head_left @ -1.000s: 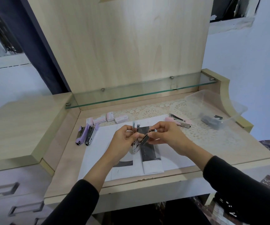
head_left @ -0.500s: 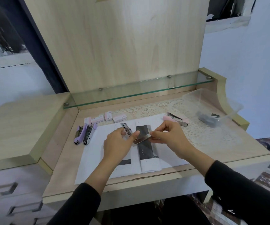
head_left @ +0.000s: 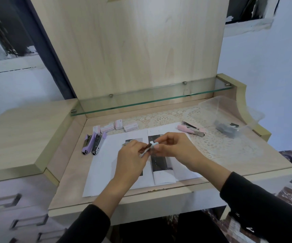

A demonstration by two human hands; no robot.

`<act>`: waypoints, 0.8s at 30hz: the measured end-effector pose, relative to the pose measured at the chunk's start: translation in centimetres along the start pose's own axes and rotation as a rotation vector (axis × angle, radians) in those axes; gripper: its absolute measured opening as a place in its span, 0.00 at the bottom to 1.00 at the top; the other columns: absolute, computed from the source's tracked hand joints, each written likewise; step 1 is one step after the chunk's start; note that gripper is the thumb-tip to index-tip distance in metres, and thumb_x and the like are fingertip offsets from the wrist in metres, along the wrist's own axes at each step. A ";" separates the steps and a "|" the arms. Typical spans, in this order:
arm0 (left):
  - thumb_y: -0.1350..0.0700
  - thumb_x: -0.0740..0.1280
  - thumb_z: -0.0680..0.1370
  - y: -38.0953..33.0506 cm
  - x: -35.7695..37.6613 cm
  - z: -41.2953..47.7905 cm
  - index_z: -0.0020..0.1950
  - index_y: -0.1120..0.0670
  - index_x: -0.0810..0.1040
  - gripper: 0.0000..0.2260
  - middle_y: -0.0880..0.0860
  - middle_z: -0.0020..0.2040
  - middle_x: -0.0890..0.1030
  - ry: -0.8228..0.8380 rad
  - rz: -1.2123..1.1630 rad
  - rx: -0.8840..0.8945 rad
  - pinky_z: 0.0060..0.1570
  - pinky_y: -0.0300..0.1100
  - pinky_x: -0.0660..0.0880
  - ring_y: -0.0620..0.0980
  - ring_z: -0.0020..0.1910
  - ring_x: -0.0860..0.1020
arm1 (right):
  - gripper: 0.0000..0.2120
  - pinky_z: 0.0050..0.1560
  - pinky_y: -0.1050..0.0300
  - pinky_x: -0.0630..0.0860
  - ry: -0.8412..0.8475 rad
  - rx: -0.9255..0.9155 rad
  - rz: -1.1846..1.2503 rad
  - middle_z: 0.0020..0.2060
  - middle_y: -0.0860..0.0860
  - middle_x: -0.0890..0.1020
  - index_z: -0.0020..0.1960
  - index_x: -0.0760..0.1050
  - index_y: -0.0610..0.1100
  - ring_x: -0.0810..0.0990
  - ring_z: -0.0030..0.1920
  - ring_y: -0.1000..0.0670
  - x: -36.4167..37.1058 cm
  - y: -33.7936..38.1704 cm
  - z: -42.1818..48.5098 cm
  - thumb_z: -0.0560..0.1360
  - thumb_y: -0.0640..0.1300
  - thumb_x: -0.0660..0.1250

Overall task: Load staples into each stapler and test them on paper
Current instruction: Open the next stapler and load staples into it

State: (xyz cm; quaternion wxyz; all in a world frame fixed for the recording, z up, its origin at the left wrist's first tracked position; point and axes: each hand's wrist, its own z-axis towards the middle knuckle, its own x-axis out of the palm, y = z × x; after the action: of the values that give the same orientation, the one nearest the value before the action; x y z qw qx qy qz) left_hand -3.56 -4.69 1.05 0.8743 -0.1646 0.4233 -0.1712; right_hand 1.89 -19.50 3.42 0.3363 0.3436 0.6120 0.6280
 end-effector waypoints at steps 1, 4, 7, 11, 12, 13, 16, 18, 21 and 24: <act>0.62 0.76 0.66 0.3 -0.3 0.0 0.42 0.60 0.82 0.07 0.54 0.37 0.82 -0.018 -0.009 0.005 0.37 0.38 0.76 0.47 0.34 0.77 | 0.04 0.46 0.55 0.81 0.014 0.014 -0.011 0.43 0.37 0.82 0.46 0.77 0.35 0.83 0.41 0.45 0.1 0.0 0.1 0.71 0.34 0.68; 0.63 0.76 0.65 0.6 -1.7 0.2 0.43 0.61 0.82 0.08 0.55 0.39 0.82 -0.057 -0.088 0.006 0.41 0.28 0.73 0.44 0.36 0.76 | 0.05 0.44 0.56 0.82 0.000 0.019 -0.086 0.43 0.38 0.82 0.49 0.78 0.36 0.82 0.39 0.47 0.2 -0.2 0.6 0.73 0.35 0.66; 0.60 0.73 0.68 0.3 -3.4 0.4 0.45 0.61 0.81 0.09 0.52 0.42 0.82 -0.070 -0.203 0.018 0.45 0.26 0.74 0.39 0.40 0.77 | 0.08 0.43 0.56 0.82 -0.046 -0.019 -0.186 0.41 0.43 0.81 0.49 0.78 0.42 0.82 0.37 0.49 0.3 -0.1 1.1 0.73 0.34 0.66; 0.63 0.73 0.68 -0.5 -4.9 0.4 0.47 0.54 0.79 0.10 0.41 0.44 0.79 -0.054 -0.362 -0.036 0.43 0.23 0.72 0.32 0.46 0.76 | 0.21 0.47 0.54 0.81 -0.040 -0.051 -0.367 0.50 0.47 0.79 0.60 0.73 0.53 0.81 0.42 0.46 0.1 0.1 1.9 0.72 0.34 0.66; 0.66 0.72 0.68 -0.7 -5.1 0.4 0.47 0.53 0.79 0.11 0.41 0.44 0.79 -0.048 -0.394 -0.044 0.43 0.24 0.72 0.33 0.46 0.77 | 0.23 0.49 0.53 0.80 -0.029 -0.076 -0.461 0.53 0.48 0.78 0.62 0.71 0.55 0.81 0.42 0.46 0.1 0.2 2.0 0.72 0.35 0.67; 0.68 0.71 0.69 -0.9 -5.2 0.2 0.46 0.51 0.78 0.13 0.41 0.44 0.79 -0.046 -0.425 -0.053 0.43 0.24 0.72 0.35 0.46 0.78 | 0.25 0.51 0.54 0.79 -0.013 -0.108 -0.560 0.55 0.48 0.77 0.64 0.70 0.56 0.81 0.43 0.46 0.0 0.4 2.1 0.72 0.36 0.67; 0.72 0.67 0.71 -1.5 -5.4 0.0 0.49 0.50 0.77 0.18 0.46 0.45 0.81 -0.036 -0.578 -0.124 0.45 0.27 0.74 0.37 0.47 0.79 | 0.23 0.53 0.56 0.75 0.055 -0.181 -0.827 0.57 0.49 0.76 0.62 0.73 0.54 0.78 0.48 0.47 0.0 0.7 2.2 0.70 0.39 0.70; 0.74 0.65 0.72 -1.5 -5.3 0.1 0.51 0.52 0.77 0.18 0.49 0.46 0.81 -0.034 -0.711 -0.193 0.45 0.27 0.73 0.38 0.47 0.79 | 0.18 0.55 0.52 0.74 0.093 -0.172 -0.930 0.55 0.49 0.77 0.58 0.77 0.51 0.76 0.51 0.47 0.0 0.7 2.4 0.69 0.42 0.72; 0.73 0.65 0.72 -0.8 -5.1 0.2 0.51 0.54 0.78 0.16 0.48 0.44 0.83 -0.036 -0.790 -0.232 0.47 0.29 0.73 0.41 0.49 0.80 | 0.11 0.50 0.51 0.74 0.090 -0.134 -0.953 0.48 0.45 0.80 0.52 0.79 0.48 0.77 0.50 0.45 0.0 0.4 2.6 0.69 0.43 0.71; 0.74 0.64 0.72 -0.2 -5.2 0.3 0.51 0.55 0.77 0.16 0.48 0.43 0.84 -0.043 -0.825 -0.238 0.50 0.32 0.73 0.46 0.50 0.80 | 0.10 0.44 0.57 0.70 0.067 -0.145 -0.924 0.44 0.49 0.81 0.52 0.79 0.45 0.77 0.48 0.46 0.2 0.0 2.7 0.70 0.44 0.71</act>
State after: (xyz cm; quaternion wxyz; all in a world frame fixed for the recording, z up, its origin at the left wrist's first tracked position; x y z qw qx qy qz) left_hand -6.41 -2.53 4.85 0.7162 -0.4232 0.3205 -0.4530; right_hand 4.06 -17.85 3.51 0.5839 -0.0098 0.6658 0.4644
